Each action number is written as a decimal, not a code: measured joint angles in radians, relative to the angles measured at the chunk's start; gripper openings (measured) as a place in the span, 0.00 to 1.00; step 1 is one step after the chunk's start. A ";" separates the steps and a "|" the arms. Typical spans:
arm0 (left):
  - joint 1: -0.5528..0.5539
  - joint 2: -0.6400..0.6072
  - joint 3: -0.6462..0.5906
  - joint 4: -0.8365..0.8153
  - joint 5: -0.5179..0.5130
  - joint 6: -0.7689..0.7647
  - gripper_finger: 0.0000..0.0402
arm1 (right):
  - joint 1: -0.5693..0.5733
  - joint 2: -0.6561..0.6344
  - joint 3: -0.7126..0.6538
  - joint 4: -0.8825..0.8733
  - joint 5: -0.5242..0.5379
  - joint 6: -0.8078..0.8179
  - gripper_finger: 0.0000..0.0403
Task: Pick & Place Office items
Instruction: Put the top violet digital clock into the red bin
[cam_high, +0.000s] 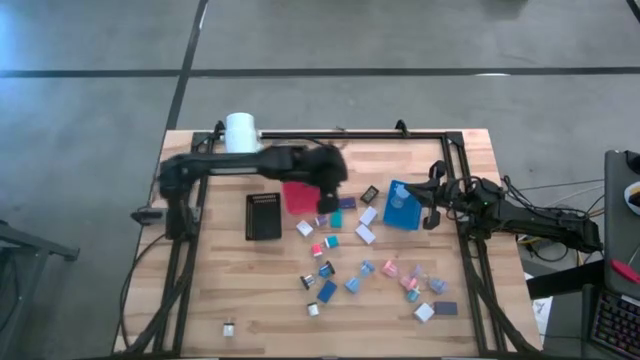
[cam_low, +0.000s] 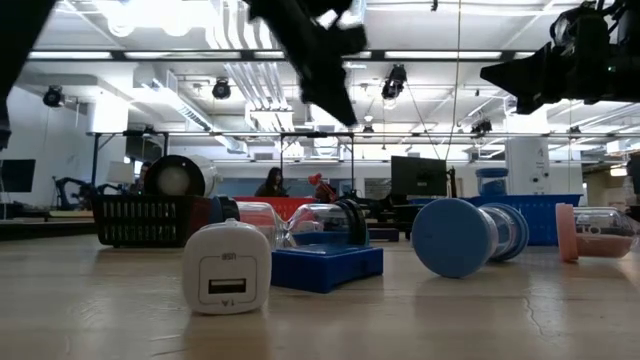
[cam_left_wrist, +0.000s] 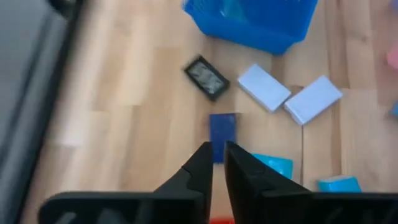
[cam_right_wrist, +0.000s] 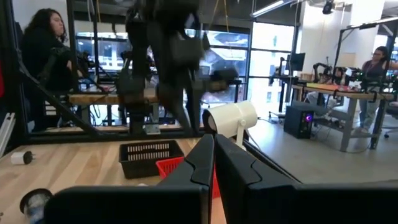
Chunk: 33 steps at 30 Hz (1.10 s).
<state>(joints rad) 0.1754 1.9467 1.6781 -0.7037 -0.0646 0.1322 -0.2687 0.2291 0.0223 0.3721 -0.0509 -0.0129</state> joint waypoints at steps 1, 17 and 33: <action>-0.001 0.046 0.027 -0.007 0.022 0.008 0.14 | 0.000 0.000 0.000 0.000 0.000 -0.005 0.03; 0.002 0.400 0.331 -0.147 0.085 0.039 0.84 | 0.000 0.001 0.000 0.000 0.000 -0.017 0.03; 0.036 0.465 0.328 -0.149 0.076 0.040 0.91 | 0.000 0.001 0.000 0.000 0.000 -0.025 0.03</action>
<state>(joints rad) 0.2114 2.4120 2.0064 -0.8532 0.0113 0.1719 -0.2690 0.2301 0.0223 0.3725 -0.0509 -0.0381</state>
